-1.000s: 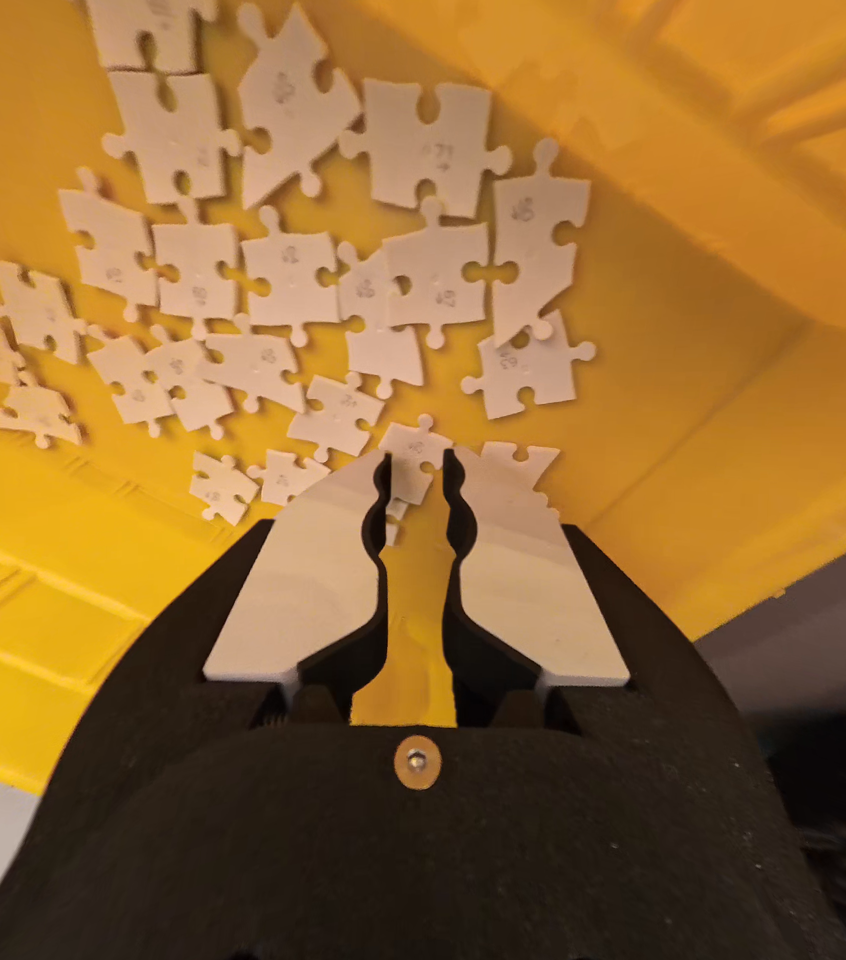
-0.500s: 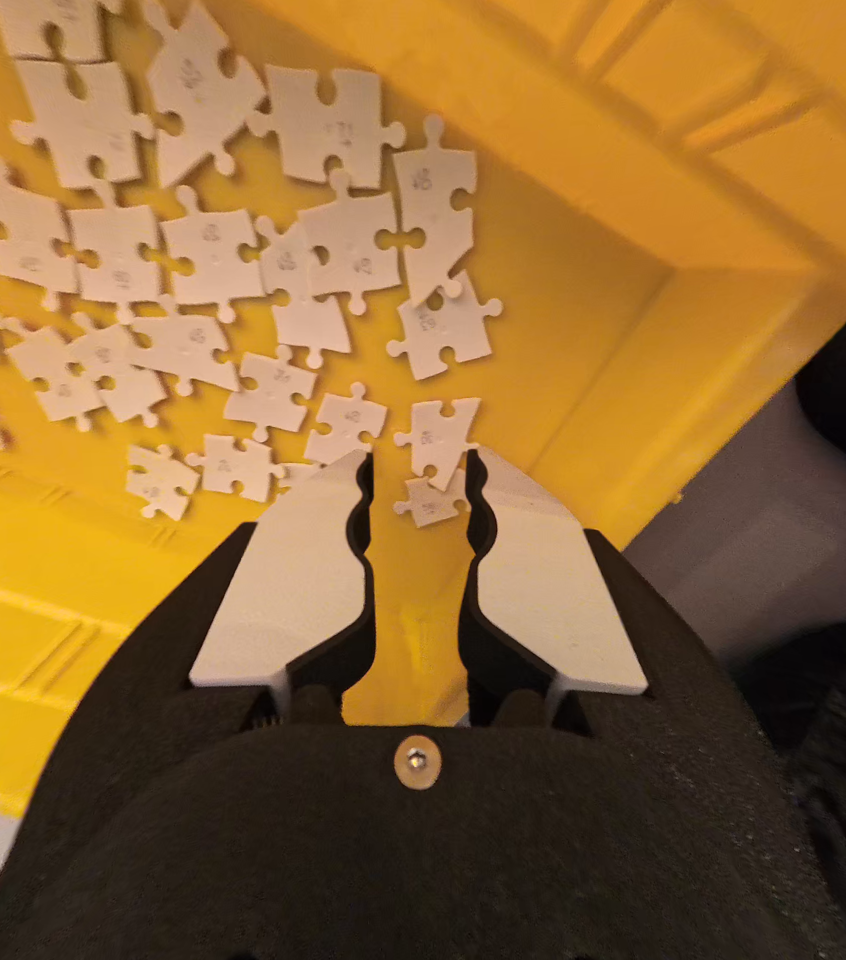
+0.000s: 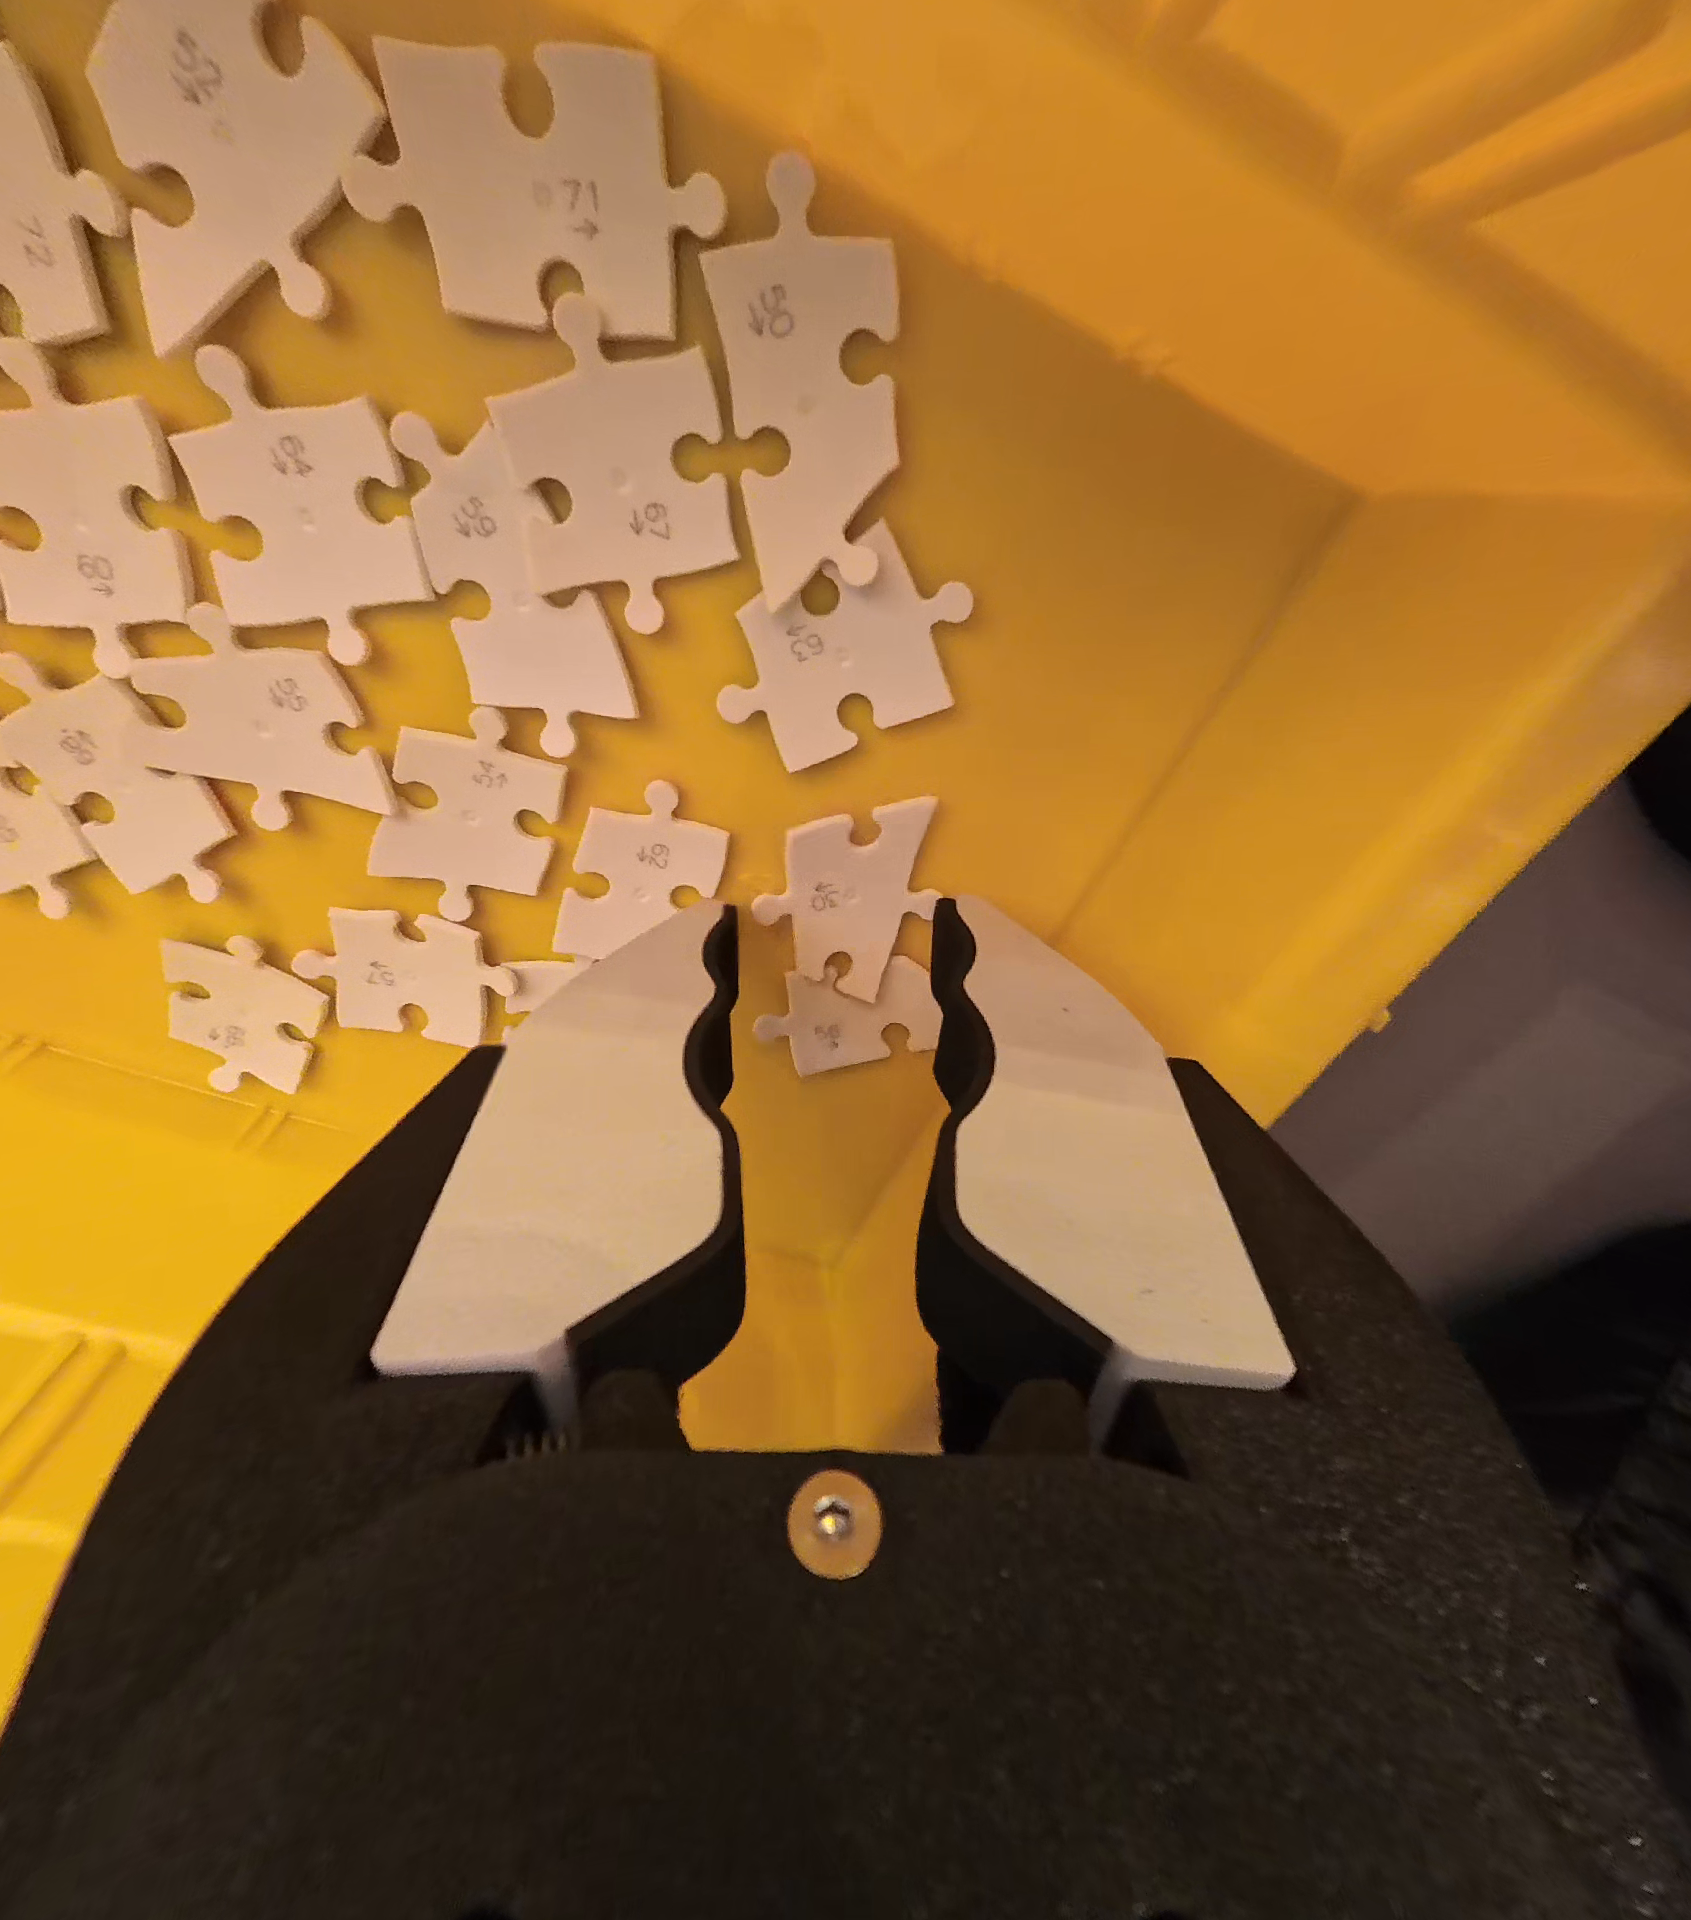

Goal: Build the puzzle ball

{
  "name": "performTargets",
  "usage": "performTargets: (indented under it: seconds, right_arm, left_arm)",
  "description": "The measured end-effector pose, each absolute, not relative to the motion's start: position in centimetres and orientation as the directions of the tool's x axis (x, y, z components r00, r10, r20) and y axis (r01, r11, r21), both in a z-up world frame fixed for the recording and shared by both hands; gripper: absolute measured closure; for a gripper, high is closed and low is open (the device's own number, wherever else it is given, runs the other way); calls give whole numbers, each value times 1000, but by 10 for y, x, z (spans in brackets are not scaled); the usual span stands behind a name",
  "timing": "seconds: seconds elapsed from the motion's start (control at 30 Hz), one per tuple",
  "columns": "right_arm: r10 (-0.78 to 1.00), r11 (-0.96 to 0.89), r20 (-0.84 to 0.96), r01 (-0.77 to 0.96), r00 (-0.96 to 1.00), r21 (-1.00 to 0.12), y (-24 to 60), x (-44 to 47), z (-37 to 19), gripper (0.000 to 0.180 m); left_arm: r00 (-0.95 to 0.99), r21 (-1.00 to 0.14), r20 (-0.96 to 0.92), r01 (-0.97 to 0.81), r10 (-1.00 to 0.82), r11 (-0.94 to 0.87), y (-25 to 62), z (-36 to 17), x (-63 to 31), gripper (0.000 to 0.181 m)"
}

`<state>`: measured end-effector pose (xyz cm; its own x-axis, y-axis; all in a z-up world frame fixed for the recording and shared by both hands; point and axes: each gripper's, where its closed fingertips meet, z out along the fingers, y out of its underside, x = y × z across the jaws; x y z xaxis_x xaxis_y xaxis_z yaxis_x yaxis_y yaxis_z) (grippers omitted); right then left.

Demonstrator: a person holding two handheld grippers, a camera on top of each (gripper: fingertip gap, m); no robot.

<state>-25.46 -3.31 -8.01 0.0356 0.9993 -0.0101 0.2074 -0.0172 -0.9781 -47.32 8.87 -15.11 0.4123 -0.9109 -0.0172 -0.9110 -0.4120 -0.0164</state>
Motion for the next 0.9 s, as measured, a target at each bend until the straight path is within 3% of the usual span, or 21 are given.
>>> performTargets:
  seconds: [0.4, 0.5, 0.73, 0.9]
  right_arm:
    - [999, -17, -11, 207, 30, -978, -34, -255, -80, 155]
    - [999, -17, -11, 205, 31, -979, -34, -255, -80, 155]
    - [1000, -13, -7, 214, 28, -977, -34, -255, -82, 155]
    - [1000, -15, -9, 213, 30, -977, -34, -255, -81, 155]
  left_arm:
    - [399, -13, -19, -917, -917, -399, 89, -150, -473, 149]
    - [391, -38, -23, -920, -920, -390, 89, -146, -471, 165]
    - [370, -52, -1, -928, -929, -369, 83, -143, -469, 170]
    - [372, -138, -17, -920, -928, -366, 83, -124, -466, 179]
